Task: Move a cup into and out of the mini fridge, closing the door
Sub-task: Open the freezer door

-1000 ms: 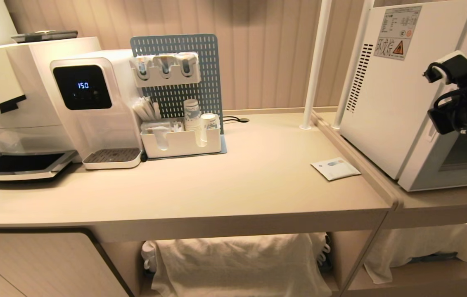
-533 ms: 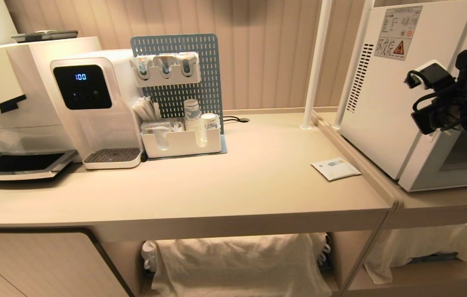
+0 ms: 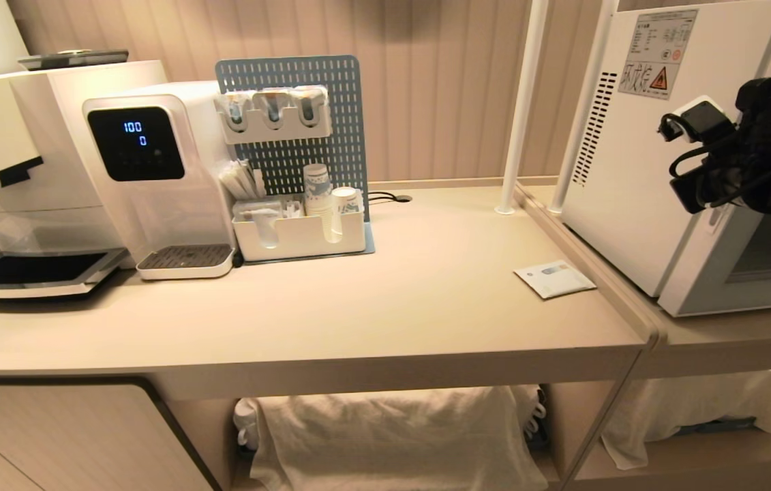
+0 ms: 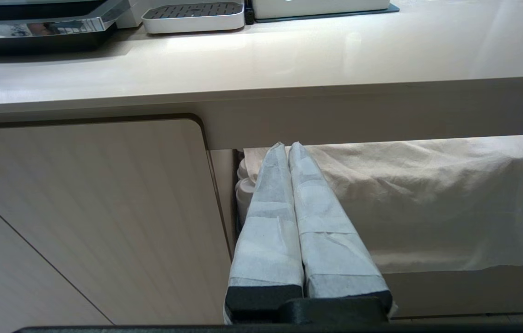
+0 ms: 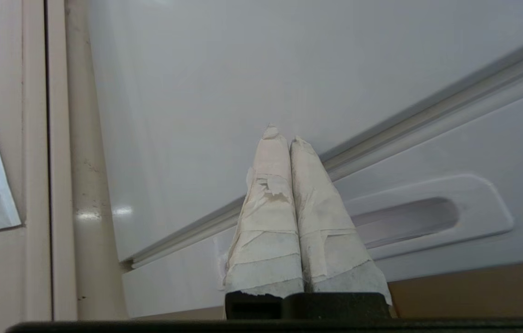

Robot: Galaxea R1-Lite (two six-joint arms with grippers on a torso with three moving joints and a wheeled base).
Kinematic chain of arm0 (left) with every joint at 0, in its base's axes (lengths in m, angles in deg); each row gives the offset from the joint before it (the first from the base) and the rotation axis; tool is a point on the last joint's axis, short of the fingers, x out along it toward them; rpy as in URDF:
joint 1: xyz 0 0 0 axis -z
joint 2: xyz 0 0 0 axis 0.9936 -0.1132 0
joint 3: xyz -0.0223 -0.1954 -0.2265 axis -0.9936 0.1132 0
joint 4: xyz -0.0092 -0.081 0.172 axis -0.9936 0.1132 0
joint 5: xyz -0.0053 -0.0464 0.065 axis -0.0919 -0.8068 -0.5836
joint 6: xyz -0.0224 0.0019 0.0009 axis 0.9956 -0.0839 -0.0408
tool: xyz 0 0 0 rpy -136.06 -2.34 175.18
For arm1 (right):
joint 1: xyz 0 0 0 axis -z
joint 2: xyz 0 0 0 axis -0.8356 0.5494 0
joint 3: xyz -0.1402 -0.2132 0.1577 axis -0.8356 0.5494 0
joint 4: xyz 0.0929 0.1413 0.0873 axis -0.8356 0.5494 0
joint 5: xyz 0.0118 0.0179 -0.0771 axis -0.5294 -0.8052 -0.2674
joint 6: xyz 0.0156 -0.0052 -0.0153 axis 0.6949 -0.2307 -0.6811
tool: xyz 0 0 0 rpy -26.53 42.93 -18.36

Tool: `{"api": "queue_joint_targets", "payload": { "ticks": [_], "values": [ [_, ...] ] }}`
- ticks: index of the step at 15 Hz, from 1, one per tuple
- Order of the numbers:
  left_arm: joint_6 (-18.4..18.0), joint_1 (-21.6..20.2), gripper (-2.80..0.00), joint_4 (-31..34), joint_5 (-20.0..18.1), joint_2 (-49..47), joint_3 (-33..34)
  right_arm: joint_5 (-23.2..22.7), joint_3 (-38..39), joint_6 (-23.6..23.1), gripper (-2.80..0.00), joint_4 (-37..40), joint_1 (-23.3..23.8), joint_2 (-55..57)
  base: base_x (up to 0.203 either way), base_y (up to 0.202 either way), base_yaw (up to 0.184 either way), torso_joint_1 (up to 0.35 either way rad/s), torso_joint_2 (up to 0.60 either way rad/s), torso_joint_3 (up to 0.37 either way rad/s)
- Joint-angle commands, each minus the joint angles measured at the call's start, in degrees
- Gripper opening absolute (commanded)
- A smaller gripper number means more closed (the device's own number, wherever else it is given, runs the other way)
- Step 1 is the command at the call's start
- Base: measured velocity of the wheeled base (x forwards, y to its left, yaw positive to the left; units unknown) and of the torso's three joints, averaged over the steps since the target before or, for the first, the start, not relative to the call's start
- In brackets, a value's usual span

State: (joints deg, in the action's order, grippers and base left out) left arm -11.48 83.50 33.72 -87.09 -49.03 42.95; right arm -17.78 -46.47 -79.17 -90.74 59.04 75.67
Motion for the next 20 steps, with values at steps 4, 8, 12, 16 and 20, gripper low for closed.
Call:
{"api": "queue_joint_targets", "payload": {
  "ticks": [4,8,12,16,20],
  "values": [
    [0.0,0.0,-2.80,0.0,0.1,0.0,0.0,0.2,0.0,-3.5,-2.80,0.4,2.5,-1.9,0.000,0.000,0.000,0.000,0.00,0.000],
    [0.0,0.0,-2.80,0.0,0.1,0.0,0.0,0.2,0.9,-5.2,-2.80,0.5,4.9,-3.9,0.000,0.000,0.000,0.000,0.00,0.000],
    [0.0,0.0,-2.80,0.0,0.1,0.0,0.0,0.2,1.8,-6.7,-2.80,0.5,6.5,-5.0,0.000,0.000,0.000,0.000,0.00,0.000],
    [0.0,0.0,-2.80,0.0,0.0,0.0,0.0,0.2,5.1,-9.0,-2.80,0.5,7.5,-7.5,0.000,0.000,0.000,0.000,0.00,0.000],
    [0.0,0.0,-2.80,0.0,0.0,0.0,0.0,-0.6,10.0,-9.2,-2.80,0.5,7.5,-10.6,0.000,0.000,0.000,0.000,0.00,0.000]
  ]
}}
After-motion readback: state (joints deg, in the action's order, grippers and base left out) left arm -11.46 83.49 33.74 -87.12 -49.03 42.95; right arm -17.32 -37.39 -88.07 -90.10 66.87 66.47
